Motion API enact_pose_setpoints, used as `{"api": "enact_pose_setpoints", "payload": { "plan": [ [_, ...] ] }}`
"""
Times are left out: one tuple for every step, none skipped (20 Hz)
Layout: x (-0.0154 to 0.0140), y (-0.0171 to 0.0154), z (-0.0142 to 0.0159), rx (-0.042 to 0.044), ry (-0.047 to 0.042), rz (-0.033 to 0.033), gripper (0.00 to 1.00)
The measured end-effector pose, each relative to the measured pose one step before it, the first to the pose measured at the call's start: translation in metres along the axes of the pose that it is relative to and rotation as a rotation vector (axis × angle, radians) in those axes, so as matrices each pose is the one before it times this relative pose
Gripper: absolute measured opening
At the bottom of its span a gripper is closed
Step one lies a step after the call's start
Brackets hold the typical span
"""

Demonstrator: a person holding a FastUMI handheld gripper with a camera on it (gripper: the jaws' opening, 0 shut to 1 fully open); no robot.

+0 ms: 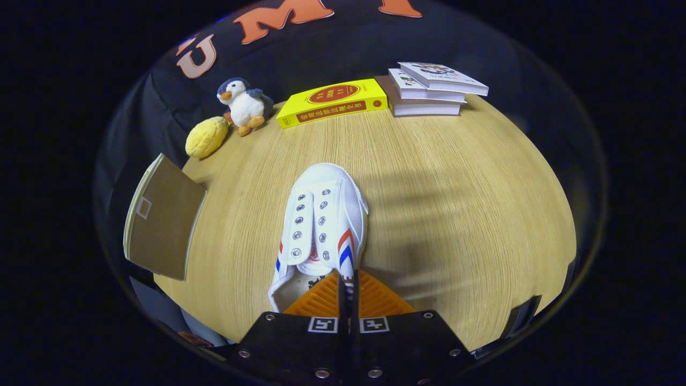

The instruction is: Open the storage box then place both shoes into the box .Put the left shoe in first, then the right shoe, with the right side of both shoes facing outward in a uniform manner.

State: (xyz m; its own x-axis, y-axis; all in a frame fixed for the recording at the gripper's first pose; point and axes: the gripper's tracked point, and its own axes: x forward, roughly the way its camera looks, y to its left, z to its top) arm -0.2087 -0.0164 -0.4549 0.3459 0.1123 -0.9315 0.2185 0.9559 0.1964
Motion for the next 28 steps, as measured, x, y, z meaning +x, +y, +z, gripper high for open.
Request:
{"api": "enact_pose_setpoints", "payload": {
  "plan": [
    [-0.00370,0.00464,0.00880,0.00969,-0.02413,0.00372,0.00],
    [-0.00451,0.00223,0.00421,0.00348,-0.01510,0.00577,0.00],
    [-0.00488,0.00580,0.00882,0.00584,-0.01542,0.00053,0.00],
    [-0.00573,0.00675,0.00839,-0.00730,-0.01171,0.00524,0.01],
    [-0.00579,0.00735,0.01080,-0.01041,-0.01858,0.00046,0.00],
    [-0.00635,0.00744,0.00992,-0.01743,-0.01286,0.00100,0.00],
    [-0.00664,0.00845,0.00877,-0.01192,-0.00994,0.00166,0.00],
    [-0.00541,0.01156,0.00908,-0.01100,-0.00680,0.00710,0.00],
    [-0.00664,0.01227,0.01026,-0.00756,-0.00975,0.00887,0.00],
    [-0.00482,0.01439,0.00880,-0.00945,-0.00843,0.00985,0.00],
    [-0.00483,0.01488,0.00876,-0.00935,-0.00912,0.01168,0.00],
    [-0.00334,0.01634,0.00682,-0.01034,0.00018,0.01056,0.00],
    [-0.00321,0.01599,0.00623,-0.00886,-0.00038,0.01014,0.00],
    [-0.00130,0.01750,0.00492,-0.00842,0.00516,0.00999,0.00],
    [-0.00055,0.01789,0.00484,-0.00672,0.00280,0.01089,0.00],
    [0.00051,0.01807,0.00306,-0.00505,0.00851,0.01193,0.00],
    [0.00120,0.01819,0.00365,-0.00513,0.00276,0.01393,0.00],
    [0.00215,0.01712,0.00129,-0.00484,0.01015,0.01107,0.01],
    [0.00229,0.01648,0.00312,-0.01101,0.00292,0.00702,0.01],
    [0.00254,0.01575,0.00128,-0.01461,0.00953,0.00164,0.00],
    [0.00338,0.01584,0.00174,-0.01510,0.00918,0.00496,0.01],
    [0.00426,0.01590,-0.00187,-0.00957,0.01646,0.00577,0.01],
    [0.00514,0.01592,-0.00095,-0.00623,0.01251,0.01040,0.01],
    [0.00639,0.01650,-0.00135,-0.00701,0.01759,0.00638,0.01],
    [0.00627,0.01383,-0.00129,-0.01000,0.01551,0.00523,0.00],
    [0.00615,0.01361,-0.00333,-0.00471,0.02083,0.00267,0.01],
    [0.00571,0.01420,-0.00237,-0.00645,0.01706,0.00648,0.01],
    [0.00516,0.01105,-0.00322,-0.00415,0.02243,0.00292,0.01]
  ]
}}
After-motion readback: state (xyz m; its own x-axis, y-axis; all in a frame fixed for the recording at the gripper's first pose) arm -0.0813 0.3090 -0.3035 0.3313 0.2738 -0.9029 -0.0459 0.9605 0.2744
